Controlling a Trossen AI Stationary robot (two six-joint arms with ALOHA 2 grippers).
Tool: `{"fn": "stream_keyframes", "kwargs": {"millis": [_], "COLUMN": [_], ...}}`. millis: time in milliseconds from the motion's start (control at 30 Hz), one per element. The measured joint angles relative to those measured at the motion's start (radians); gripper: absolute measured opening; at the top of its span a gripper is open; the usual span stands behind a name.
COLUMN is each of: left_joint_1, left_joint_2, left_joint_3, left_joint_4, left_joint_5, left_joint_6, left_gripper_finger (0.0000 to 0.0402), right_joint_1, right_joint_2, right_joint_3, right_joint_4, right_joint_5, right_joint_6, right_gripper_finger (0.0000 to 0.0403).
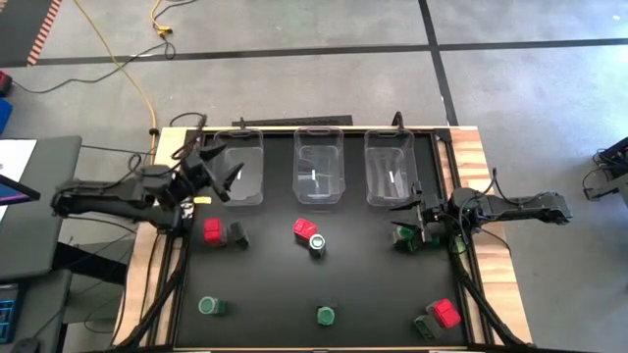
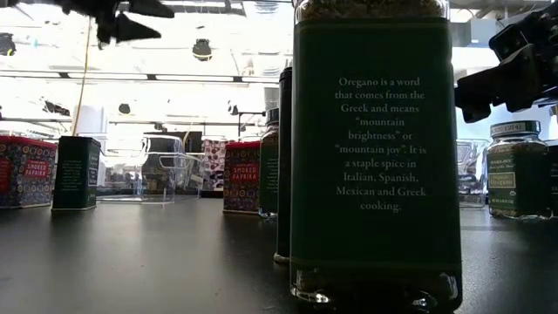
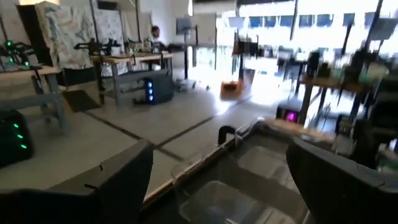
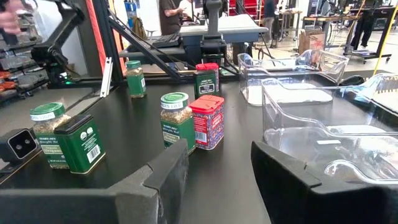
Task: Sort spices by type
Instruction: Put the red seasoning can into the left transparent bin
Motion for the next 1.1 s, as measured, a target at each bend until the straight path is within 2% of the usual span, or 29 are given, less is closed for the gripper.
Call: {"fn": "stream_keyframes", "kwargs": {"millis": [133,233,367,500,600,833,1100], "left_joint_1": [0.041,0.088,0.138,0.144,0.141,0.057,-0.058], "left_joint_2": [0.138,0.224,0.32,0.381,0.409,0.504,0.644], "left_joint_3": [0.234,0.418,0.63,0.756,0.775,0.708,0.646], "left_joint_4": [-0.225,-0.434,-0.743,-1.023,-1.182,-1.453,-1.522], "left_joint_5": [-0.001,-0.001,-0.003,0.007,0.039,0.161,0.413], "left_joint_6": [-0.028,-0.133,-0.33,-0.617,-0.844,-1.277,-1.558], "left_gripper_finger": [0.0351,0.0351,0.0351,0.0351,0.0351,0.0351,0.0351], "right_joint_1": [0.0,0.0,0.0,0.0,0.0,0.0,0.0], "right_joint_2": [0.0,0.0,0.0,0.0,0.0,0.0,0.0], "right_joint_3": [0.0,0.0,0.0,0.0,0.0,0.0,0.0], "right_joint_4": [0.0,0.0,0.0,0.0,0.0,0.0,0.0], "right_joint_5": [0.0,0.0,0.0,0.0,0.0,0.0,0.0], "right_joint_6": [0.0,0.0,0.0,0.0,0.0,0.0,0.0], "right_gripper_finger": [0.0207,0.0207,0.0207,0.0207,0.0207,0.0207,0.0207]}}
